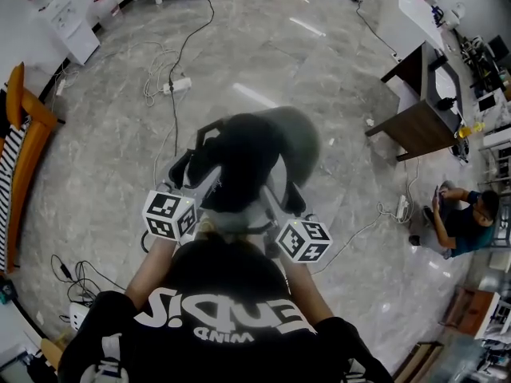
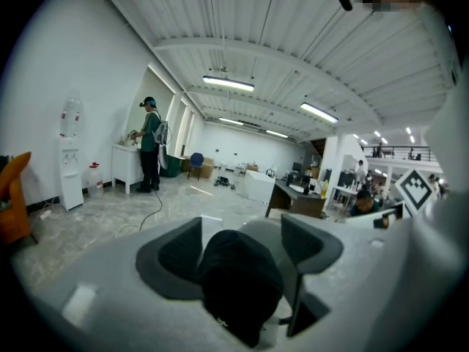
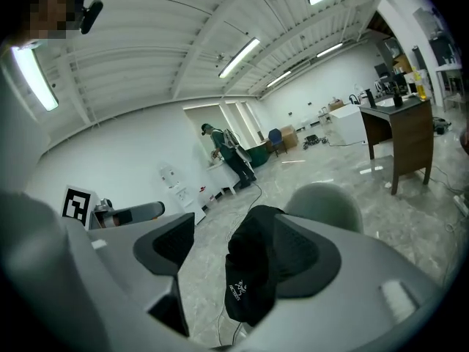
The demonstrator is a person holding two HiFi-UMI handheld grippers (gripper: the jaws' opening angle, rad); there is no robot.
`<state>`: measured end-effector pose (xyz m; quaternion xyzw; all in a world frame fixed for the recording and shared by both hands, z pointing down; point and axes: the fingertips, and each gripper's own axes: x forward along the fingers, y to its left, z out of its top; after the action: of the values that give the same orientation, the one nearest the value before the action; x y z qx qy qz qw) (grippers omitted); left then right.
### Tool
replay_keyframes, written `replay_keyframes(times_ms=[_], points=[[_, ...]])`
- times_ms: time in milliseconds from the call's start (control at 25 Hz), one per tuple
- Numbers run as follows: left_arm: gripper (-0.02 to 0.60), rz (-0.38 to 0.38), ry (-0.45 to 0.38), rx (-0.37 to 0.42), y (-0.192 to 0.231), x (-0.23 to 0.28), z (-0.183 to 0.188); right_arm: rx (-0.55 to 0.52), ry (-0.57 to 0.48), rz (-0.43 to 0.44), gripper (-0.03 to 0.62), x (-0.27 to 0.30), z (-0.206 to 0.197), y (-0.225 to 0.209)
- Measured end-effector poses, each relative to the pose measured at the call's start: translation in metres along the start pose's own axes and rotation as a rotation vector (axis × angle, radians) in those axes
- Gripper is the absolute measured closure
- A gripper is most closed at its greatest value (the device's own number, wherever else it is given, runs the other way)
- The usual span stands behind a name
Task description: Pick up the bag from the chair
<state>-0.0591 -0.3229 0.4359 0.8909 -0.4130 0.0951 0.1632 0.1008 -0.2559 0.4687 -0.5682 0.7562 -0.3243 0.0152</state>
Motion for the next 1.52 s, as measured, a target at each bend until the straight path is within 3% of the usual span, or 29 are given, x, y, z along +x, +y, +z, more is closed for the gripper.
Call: replay_keyframes(times_ms=[120,400,800,1120,1520], points=[[0.218,-0.014,0.021,0.001,0.005,0.016,-0.004,0.016,0.014,-0.006,0.256,0.012,-0.001,-0.007],[0.21,-0.049,0.107,0.009,0.023,0.058,-0.036,0.052,0.064,-0.034,0.253,0.049,-0.023,-0.032],[0.204,-0.063,0.22,-0.015,0.064,0.125,-0.1,0.088,0.144,-0.087,0.24,0.104,-0.07,-0.086],[0.198,-0.081,0.266,-0.012,0.096,0.178,-0.156,0.058,0.2,-0.106,0.241,0.15,-0.113,-0.121],[0.19,-0.1,0.319,-0.029,0.135,0.232,-0.24,0.1,0.249,-0.121,0.241,0.199,-0.183,-0.157]])
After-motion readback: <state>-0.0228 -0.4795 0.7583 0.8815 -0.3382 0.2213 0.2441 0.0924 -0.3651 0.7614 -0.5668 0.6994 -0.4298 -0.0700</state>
